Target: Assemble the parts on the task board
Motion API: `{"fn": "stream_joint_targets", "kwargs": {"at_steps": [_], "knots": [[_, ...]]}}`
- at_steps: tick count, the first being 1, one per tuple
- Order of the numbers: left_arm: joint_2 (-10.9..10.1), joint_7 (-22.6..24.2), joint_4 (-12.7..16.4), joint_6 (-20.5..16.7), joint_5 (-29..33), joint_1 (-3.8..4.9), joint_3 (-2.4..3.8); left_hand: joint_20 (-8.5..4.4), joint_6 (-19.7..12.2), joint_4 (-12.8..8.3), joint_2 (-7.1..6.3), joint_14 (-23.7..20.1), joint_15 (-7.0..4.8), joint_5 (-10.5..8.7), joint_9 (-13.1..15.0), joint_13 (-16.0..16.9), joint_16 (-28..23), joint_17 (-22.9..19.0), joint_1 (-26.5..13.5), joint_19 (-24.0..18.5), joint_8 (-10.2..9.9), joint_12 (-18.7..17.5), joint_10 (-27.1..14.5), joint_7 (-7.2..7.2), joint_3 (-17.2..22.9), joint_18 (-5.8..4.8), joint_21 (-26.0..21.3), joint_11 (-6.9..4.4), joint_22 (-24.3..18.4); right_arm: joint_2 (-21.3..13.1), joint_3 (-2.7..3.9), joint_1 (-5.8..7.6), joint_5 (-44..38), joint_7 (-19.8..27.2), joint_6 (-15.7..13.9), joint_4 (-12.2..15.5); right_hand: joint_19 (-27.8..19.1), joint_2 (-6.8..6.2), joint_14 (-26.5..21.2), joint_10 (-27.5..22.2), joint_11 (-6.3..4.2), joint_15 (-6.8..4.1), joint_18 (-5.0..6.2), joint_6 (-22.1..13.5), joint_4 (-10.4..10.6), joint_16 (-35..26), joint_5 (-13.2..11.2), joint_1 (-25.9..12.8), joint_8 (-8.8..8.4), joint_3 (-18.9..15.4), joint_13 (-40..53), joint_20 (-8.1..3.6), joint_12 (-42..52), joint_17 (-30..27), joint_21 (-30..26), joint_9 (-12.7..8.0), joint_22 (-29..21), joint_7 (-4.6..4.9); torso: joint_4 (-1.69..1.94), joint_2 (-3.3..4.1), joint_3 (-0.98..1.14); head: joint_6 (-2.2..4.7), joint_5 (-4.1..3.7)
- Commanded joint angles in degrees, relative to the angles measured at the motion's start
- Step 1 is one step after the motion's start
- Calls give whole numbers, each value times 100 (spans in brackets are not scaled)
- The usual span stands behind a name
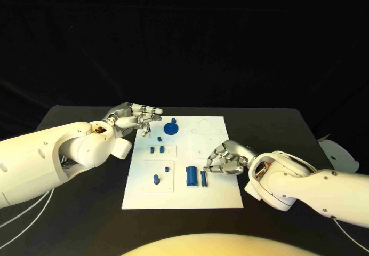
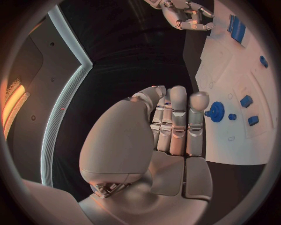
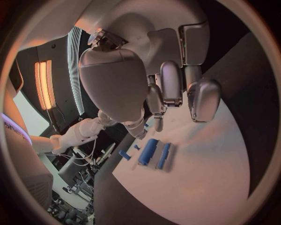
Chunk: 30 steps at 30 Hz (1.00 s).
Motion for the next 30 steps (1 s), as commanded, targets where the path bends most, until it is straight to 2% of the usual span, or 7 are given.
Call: {"fn": "stream_joint_targets", "kwargs": {"at_steps": [1, 4, 7, 13, 21, 26, 30], "knots": [[58, 124, -32, -89, 317, -6, 0, 19, -22, -13, 56, -49, 2, 5, -9, 6, -38, -30, -35, -13, 25, 39, -58, 30, -19, 112, -44, 4, -22, 24, 4, 142, 1925, 1905, -425, -273, -233, 38, 154, -278, 34, 61, 132, -80, -106, -249, 10, 235, -53, 18, -462, 23, -447, -269, -572, -21, 683, 18, -37, -91, -44, 76, -6], [109, 190, -96, -235, 442, -10, -3, 24, -30, 4, 53, -76, 8, 3, -13, 5, -67, -76, -64, -51, 25, 42, -71, 34, -29, 123, -102, 8, -71, 90, 5, 284, 2695, 2362, -386, -572, -506, 62, -6, -580, 59, 92, 240, -113, -252, -593, -109, 477, -73, 86, -817, 53, -927, -759, -1239, -31, 487, 52, -53, -155, -69, 147, -7], [156, 311, -185, -444, 558, -11, -4, 62, -56, 102, 13, -333, 41, -4, -29, -1, -218, -162, -212, -555, 33, 54, -120, 25, -100, 252, -772, 9, -628, 186, 5, 425, 3492, 2762, -312, -913, -1243, 96, -498, -1474, 140, 163, 489, -241, -351, -1612, -318, 665, -151, 179, -1984, 125, -2469, -2062, -2969, -73, -69, 137, -94, -214, -88, 247, 1], [412, 708, -587, -932, 918, -9, -2, 312, -193, 536, -120, -1417, 287, -37, -84, -152, -1552, -878, -637, -1708, 29, -78, -397, 64, -637, 266, -2284, 147, -1583, 537, 9, 677, 4542, 3356, 71, -1812, -2337, 59, -1888, -2034, 417, 481, 557, -490, -428, -4315, -682, 990, -483, 624, -3689, 406, -4186, -4353, -4672, -475, -1012, 372, -127, -355, -45, 443, 37], [857, 1113, -1178, -1089, 1261, -17, -1, 1085, -626, 701, 120, -2389, 871, -138, -269, -690, -4191, -2150, -350, -2929, -135, -662, -1022, -133, -1518, 92, -4808, 507, -3441, 1086, 30, 756, 5050, 3787, 461, -2850, -3189, -175, -2549, -1807, 731, 983, 571, -496, -326, -6479, -900, 844, -751, 1401, -5975, 945, -5804, -5735, -5828, -1187, -2098, 617, -112, -499, -25, 750, 16], [1067, 1263, -1449, -1163, 1356, -51, 0, 1106, -987, 998, 331, -2426, 898, -336, -278, -833, -5063, -2684, -183, -2790, -181, -845, -1541, -321, -2584, -18, -5437, 425, -4143, 1387, 39, 765, 5411, 3970, 608, -3306, -3613, -234, -2679, -1958, 917, 1200, 617, -760, -439, -7339, -921, 542, -753, 1458, -6766, 1222, -6340, -6389, -6041, -1683, -3002, 723, -109, -528, -3, 918, 43], [1187, 1303, -1572, -1375, 1389, -72, 0, 1107, -1106, 1069, 364, -2535, 956, -314, -281, -830, -5195, -2710, -269, -2785, -178, -833, -1637, -345, -2746, -62, -5467, 376, -4313, 1528, 42, 762, 5548, 4025, 693, -3521, -3803, -109, -2647, -2040, 996, 1284, 617, -832, -643, -7767, -907, 323, -740, 1303, -7148, 1331, -6552, -6793, -6032, -2038, -3728, 770, -82, -554, 9, 1012, 65]]}}
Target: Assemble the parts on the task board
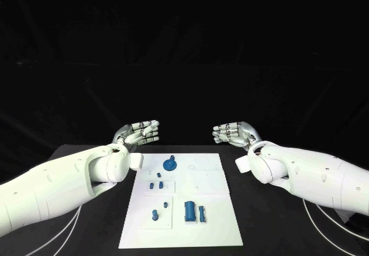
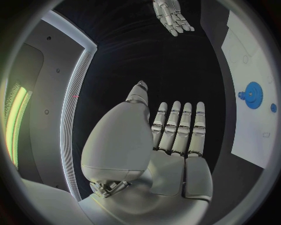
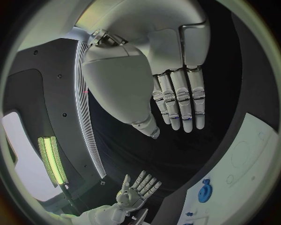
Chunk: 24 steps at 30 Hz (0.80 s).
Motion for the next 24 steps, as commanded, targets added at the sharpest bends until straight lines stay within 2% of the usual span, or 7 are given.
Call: {"fn": "stream_joint_targets", "kwargs": {"at_steps": [1, 9, 11, 12, 13, 15, 24], "knots": [[7, 11, -4, -15, 6, -3, 0, -508, -1518, -495, 237, -1416, -302, -477, -367, -358, -371, -358, -2525, -1203, -361, -353, -1570, -187, 380, -214, -377, -278, -551, 8, 2, -2, 22, 12, 3, -9, -1337, 496, -1731, -1824, -261, -238, -292, -1634, -282, -276, -413, -2529, -374, -423, -614, -453, -403, -323, -376, -412, -1358, -363, 1, 0, 2, 3, 1], [-73, 268, 351, -521, -109, -148, 33, -815, -2434, -803, 696, -2274, -485, -770, -367, -358, -371, -358, -4057, -1937, -361, -353, -2518, -612, 380, -275, -377, -442, -873, -112, 169, -178, 389, 227, -503, 483, -2132, 496, -2791, -2912, -437, -397, -386, -2614, -789, -681, -671, -4039, -374, -663, -614, -737, -403, -844, -376, -623, -2101, -582, 67, 24, 146, 224, 113], [-110, 387, 515, -756, -162, -216, 49, -882, -2632, -870, 696, -2461, -525, -836, -367, -358, -371, -358, -4387, -2099, -361, -353, -2722, -612, 380, -711, -377, -477, -942, -168, 246, -260, 559, 327, -738, 711, -2306, 496, -3023, -3149, -477, -433, -431, -2826, -789, -681, -725, -4363, -374, -711, -614, -800, -403, -844, -376, -665, -2254, -631, 80, 28, 174, 267, 135], [-132, 457, 611, -893, -193, -255, 58, -912, -2723, -901, 696, -2545, -544, -864, -367, -358, -371, -358, -4538, -2173, -361, -353, -2816, -612, 380, -711, -377, -494, -974, -201, 291, -308, 659, 386, -875, 845, -2386, 496, -3130, -3256, -495, -843, -449, -2923, -789, -681, -752, -4511, -374, -734, -614, -828, -403, -844, -376, -683, -2324, -654, 84, 30, 182, 280, 141], [-156, 532, 715, -1041, -227, -297, 67, -941, -2811, -931, 696, -2628, -561, -894, -367, -358, -371, -358, -4685, -2244, -361, -353, -2908, -612, 380, -711, -377, -902, -1004, -236, 340, -360, 766, 449, -1023, 989, -2461, 496, -3229, -3359, -513, -843, -449, -3016, -789, -681, -776, -4652, -374, -760, -614, -856, -403, -844, -376, -702, -2391, -675, 86, 31, 187, 288, 145], [-212, 713, 965, -1398, -307, -399, 91, -1008, -3006, -999, 696, -2810, -600, -956, -367, -358, -371, -358, -5008, -2401, -361, -353, -3106, -612, 380, -711, -377, -902, -1071, -316, 451, -477, 1010, 592, -1359, 1315, -2628, 496, -3455, -3591, -942, -843, -499, -3222, -789, -681, -830, -4966, -374, -810, -614, -920, -403, -844, -376, -742, -2539, -723, 87, 31, 188, 289, 146], [-327, 1080, 1472, -2120, -471, -606, 138, -1213, -3619, -1202, 696, -3385, -1004, -1153, -367, -358, -371, -358, -6030, -2899, -361, -353, -3739, -612, 380, -711, -377, -902, -1284, -468, 662, -701, 1475, 865, -2001, 1939, -3161, 496, -4169, -4316, -942, -843, -973, -3868, -789, -681, -1365, -5962, -374, -1291, -614, -1113, -403, -844, -376, -1148, -3009, -1207, 87, 31, 188, 289, 146]]}}
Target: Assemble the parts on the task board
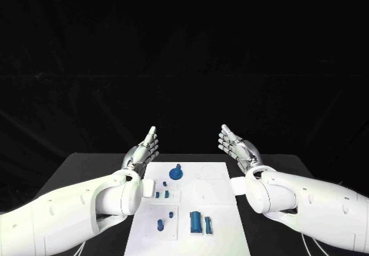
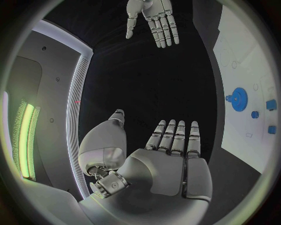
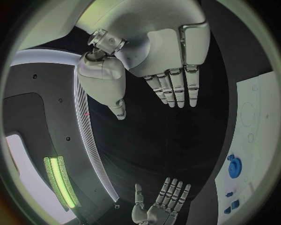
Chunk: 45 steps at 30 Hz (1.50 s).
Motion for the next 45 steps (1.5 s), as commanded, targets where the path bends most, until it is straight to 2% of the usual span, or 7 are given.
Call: {"fn": "stream_joint_targets", "kwargs": {"at_steps": [1, 2, 3, 4, 5, 32, 45], "knots": [[-9, 425, 84, -575, -208, -19, 13, -217, -629, -210, 24, -587, -164, -208, -14, -14, -41, -13, -1049, -509, -38, -40, -654, -25, 6, -109, -42, -103, -218, -15, 18, -24, 372, 341, -497, 74, -541, 8, -725, -743, -137, -90, -387, -673, -31, -46, -482, -1018, -41, -364, -17, -199, -41, -42, -28, -166, -480, -332, 2, 1, 5, 2, 1], [-10, 427, 86, -579, -209, -21, 13, -221, -645, -216, 24, -604, -164, -215, -14, -14, -41, -13, -1076, -522, -38, -40, -671, -25, 6, -109, -42, -103, -224, -15, 18, -24, 372, 342, -498, 74, -558, 8, -750, -766, -137, -90, -387, -694, -31, -46, -482, -1048, -41, -364, -17, -206, -41, -42, -28, -166, -495, -332, 2, 1, 5, 2, 1], [-10, 427, 87, -580, -209, -21, 13, -236, -696, -227, 24, -649, -164, -625, -14, -14, -41, -13, -1159, -564, -38, -40, -721, -25, 6, -109, -42, -103, -242, -15, 18, -24, 372, 342, -498, 74, -604, 8, -803, -824, -137, -90, -387, -748, -31, -46, -482, -1129, -41, -364, -17, -612, -41, -42, -28, -166, -533, -332, 2, 1, 5, 2, 1], [-10, 427, 87, -580, -209, -21, 13, -649, -745, -243, 24, -693, -164, -625, -14, -14, -41, -13, -1238, -599, -38, -40, -771, -25, 6, -109, -42, -103, -258, -15, 18, -24, 372, 342, -498, 74, -640, 8, -863, -881, -137, -90, -387, -800, -31, -46, -482, -1206, -41, -364, -17, -612, -41, -42, -28, -166, -570, -332, 2, 1, 5, 2, 1], [-10, 427, 87, -580, -209, -21, 13, -649, -790, -653, 24, -740, -164, -625, -14, -14, -41, -13, -1319, -629, -38, -40, -821, -25, 6, -109, -42, -103, -665, -15, 18, -24, 372, 342, -498, 74, -683, 8, -917, -939, -137, -90, -387, -851, -31, -46, -482, -1285, -41, -364, -17, -612, -41, -42, -28, -166, -607, -332, 2, 1, 5, 2, 1], [-10, 427, 87, -580, -209, -21, 13, -649, -1916, -653, 24, -1792, -164, -625, -14, -14, -41, -13, -2574, -1551, -38, -40, -1981, -25, 6, -109, -42, -103, -665, -15, 18, -24, 372, 342, -498, 74, -1659, 8, -1788, -1824, -137, -90, -387, -1640, -31, -46, -482, -2509, -41, -364, -17, -612, -41, -42, -28, -166, -1467, -332, 2, 1, 5, 2, 1], [-10, 427, 87, -580, -209, -21, 13, -649, -1916, -653, 24, -1792, -164, -625, -14, -14, -41, -13, -3190, -1551, -38, -40, -1981, -25, 6, -109, -42, -103, -665, -15, 18, -24, 372, 342, -498, 74, -1659, 8, -2222, -2270, -137, -90, -387, -2047, -31, -46, -482, -3112, -41, -364, -17, -612, -41, -42, -28, -166, -1467, -332, 2, 1, 5, 2, 1]]}}
